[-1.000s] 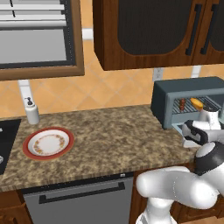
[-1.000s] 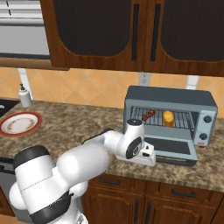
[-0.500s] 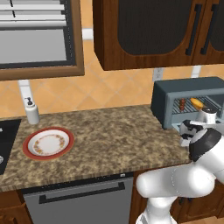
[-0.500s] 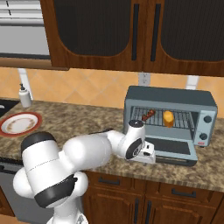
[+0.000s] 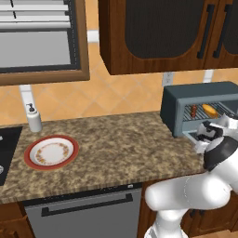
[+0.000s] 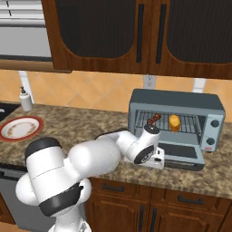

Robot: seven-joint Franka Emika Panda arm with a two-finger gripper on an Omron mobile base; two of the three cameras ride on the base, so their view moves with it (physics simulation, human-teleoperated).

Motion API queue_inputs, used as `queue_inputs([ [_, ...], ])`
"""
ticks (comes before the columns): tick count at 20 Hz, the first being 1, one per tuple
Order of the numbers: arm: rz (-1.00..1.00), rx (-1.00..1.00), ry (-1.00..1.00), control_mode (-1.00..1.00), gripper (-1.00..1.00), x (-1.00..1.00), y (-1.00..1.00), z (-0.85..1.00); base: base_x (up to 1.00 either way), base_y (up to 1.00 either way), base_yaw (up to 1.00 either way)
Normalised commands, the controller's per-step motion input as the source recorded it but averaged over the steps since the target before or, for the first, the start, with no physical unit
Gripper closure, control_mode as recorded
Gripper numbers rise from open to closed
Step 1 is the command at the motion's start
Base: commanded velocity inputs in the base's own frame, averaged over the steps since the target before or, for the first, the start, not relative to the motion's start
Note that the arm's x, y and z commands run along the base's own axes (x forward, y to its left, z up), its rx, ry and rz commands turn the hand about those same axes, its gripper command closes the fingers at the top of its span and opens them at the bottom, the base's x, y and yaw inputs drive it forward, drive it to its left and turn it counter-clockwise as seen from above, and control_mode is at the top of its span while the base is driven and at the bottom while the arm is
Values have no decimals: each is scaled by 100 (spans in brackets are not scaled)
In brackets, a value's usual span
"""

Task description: Pick up the kebab skewer and baguette bread, and place them inside the toaster oven. Close the toaster oven door and start by setting the timer.

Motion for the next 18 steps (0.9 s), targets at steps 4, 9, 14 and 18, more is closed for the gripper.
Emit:
queue_inputs([
  [4,-2,0,-49,-100,-100,55,5,44,0,0,0],
  [9,-7,0,-54,-100,-100,76,37,34,0,0,0],
  [14,-8,0,-46,-100,-100,98,56,4,0,0,0],
  [18,-8,-2,-38,-100,-100,84,69,-11,0,0,0],
])
